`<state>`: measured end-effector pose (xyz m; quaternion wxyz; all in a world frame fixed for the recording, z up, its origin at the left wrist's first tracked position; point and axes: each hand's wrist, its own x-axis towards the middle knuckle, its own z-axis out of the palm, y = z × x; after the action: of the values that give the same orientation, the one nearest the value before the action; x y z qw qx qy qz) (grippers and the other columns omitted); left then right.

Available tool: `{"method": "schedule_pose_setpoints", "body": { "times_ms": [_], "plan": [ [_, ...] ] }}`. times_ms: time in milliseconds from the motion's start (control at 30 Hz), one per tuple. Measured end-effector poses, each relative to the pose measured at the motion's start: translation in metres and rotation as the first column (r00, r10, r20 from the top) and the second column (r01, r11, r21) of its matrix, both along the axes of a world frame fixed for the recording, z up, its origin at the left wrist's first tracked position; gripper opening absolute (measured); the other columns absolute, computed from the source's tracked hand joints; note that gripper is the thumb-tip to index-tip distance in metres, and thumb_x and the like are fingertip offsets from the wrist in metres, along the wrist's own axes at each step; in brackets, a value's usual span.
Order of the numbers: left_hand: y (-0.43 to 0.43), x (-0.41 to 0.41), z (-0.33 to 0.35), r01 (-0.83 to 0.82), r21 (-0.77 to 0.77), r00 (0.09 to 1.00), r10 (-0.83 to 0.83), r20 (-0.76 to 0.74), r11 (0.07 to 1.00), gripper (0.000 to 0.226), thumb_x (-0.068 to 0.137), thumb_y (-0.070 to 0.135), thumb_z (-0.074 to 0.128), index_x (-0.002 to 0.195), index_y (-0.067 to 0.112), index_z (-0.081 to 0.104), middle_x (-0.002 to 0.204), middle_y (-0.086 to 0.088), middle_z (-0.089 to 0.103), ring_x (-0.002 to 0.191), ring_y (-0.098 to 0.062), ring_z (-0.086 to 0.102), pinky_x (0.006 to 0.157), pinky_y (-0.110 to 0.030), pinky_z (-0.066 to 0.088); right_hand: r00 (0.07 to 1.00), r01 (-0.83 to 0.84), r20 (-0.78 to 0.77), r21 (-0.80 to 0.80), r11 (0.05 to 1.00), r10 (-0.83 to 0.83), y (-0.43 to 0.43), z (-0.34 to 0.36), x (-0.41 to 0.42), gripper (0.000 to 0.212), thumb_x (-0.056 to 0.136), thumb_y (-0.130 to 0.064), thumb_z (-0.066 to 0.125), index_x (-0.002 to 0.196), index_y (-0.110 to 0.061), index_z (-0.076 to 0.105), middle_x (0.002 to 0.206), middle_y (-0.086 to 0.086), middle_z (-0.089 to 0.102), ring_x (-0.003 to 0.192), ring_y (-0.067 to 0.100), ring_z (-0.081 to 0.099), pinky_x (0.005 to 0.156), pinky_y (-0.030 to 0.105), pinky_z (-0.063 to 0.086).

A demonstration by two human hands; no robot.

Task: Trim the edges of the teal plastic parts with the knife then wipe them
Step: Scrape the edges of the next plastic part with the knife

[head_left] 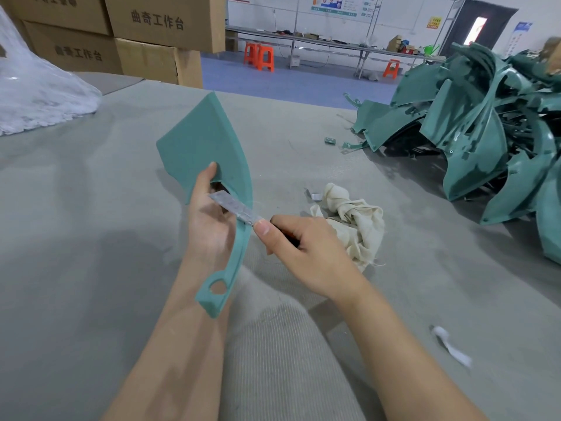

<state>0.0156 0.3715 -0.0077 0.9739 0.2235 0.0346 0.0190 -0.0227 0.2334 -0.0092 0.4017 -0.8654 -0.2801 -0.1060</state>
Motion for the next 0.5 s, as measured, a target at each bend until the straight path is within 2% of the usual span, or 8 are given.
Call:
{"method": "schedule_pose_setpoints", "body": {
  "times_ms": [133, 233, 300, 367, 433, 500],
  "plan": [
    [0.003, 0.002, -0.003, -0.018, 0.031, 1.000, 0.017, 0.008, 0.999, 0.028, 0.095, 0.030, 0.047, 0.072, 0.015, 0.055, 0.052, 0.005, 0.057, 0.042, -0.007, 0.055, 0.043, -0.013, 0.041, 1.000, -0.014, 0.002, 0.008, 1.000, 0.014, 0.001, 0.001, -0.002, 0.058, 0.094, -0.049, 0.045, 0.067, 0.001, 0.054, 0.049, -0.006, 0.032, 0.048, 0.009, 0.035, 0.050, 0.025, 0.027],
    [0.003, 0.005, -0.005, -0.080, 0.085, 0.997, 0.082, -0.010, 0.993, 0.044, 0.096, 0.030, 0.046, 0.056, 0.018, 0.061, 0.050, 0.008, 0.057, 0.043, -0.005, 0.055, 0.047, -0.016, 0.042, 0.999, -0.037, -0.015, 0.021, 0.999, 0.038, 0.002, 0.005, -0.004, 0.064, 0.092, -0.055, 0.042, 0.067, 0.003, 0.054, 0.048, -0.006, 0.031, 0.048, 0.008, 0.035, 0.050, 0.025, 0.027],
    [0.001, 0.006, -0.002, -0.132, 0.096, 0.989, 0.137, -0.054, 0.987, 0.053, 0.098, 0.029, 0.043, 0.050, 0.020, 0.064, 0.049, 0.008, 0.058, 0.043, -0.005, 0.057, 0.049, -0.017, 0.044, 0.995, -0.088, -0.039, 0.044, 0.995, 0.089, 0.002, 0.006, -0.006, 0.064, 0.092, -0.053, 0.043, 0.068, 0.005, 0.053, 0.050, 0.002, 0.033, 0.049, 0.008, 0.033, 0.051, 0.026, 0.027],
    [0.005, 0.011, 0.002, -0.167, -0.001, 0.974, 0.165, -0.155, 0.986, 0.038, 0.097, 0.026, 0.049, 0.063, 0.015, 0.062, 0.052, 0.004, 0.061, 0.046, -0.007, 0.060, 0.046, -0.016, 0.048, 0.984, -0.168, -0.056, 0.056, 0.984, 0.171, 0.003, 0.005, -0.012, 0.060, 0.095, -0.046, 0.047, 0.065, 0.005, 0.050, 0.053, 0.011, 0.035, 0.049, 0.007, 0.031, 0.049, 0.024, 0.026],
    [0.010, 0.015, 0.002, -0.222, -0.088, 0.956, 0.199, -0.213, 0.971, 0.025, 0.095, 0.022, 0.054, 0.073, 0.011, 0.056, 0.062, 0.001, 0.062, 0.057, -0.010, 0.061, 0.053, -0.017, 0.050, 0.961, -0.251, -0.107, 0.056, 0.966, 0.255, 0.003, 0.004, -0.018, 0.052, 0.094, -0.041, 0.048, 0.061, -0.002, 0.046, 0.051, 0.003, 0.032, 0.048, 0.006, 0.030, 0.048, 0.019, 0.024],
    [0.012, 0.017, 0.002, -0.263, -0.096, 0.947, 0.238, -0.218, 0.960, 0.022, 0.094, 0.019, 0.056, 0.073, 0.010, 0.056, 0.063, 0.001, 0.060, 0.061, -0.010, 0.059, 0.061, -0.017, 0.049, 0.915, -0.322, -0.226, 0.088, 0.943, 0.334, -0.001, 0.007, -0.019, 0.048, 0.093, -0.041, 0.048, 0.060, -0.006, 0.048, 0.050, -0.006, 0.036, 0.048, 0.004, 0.032, 0.048, 0.019, 0.027]
  ]
}}
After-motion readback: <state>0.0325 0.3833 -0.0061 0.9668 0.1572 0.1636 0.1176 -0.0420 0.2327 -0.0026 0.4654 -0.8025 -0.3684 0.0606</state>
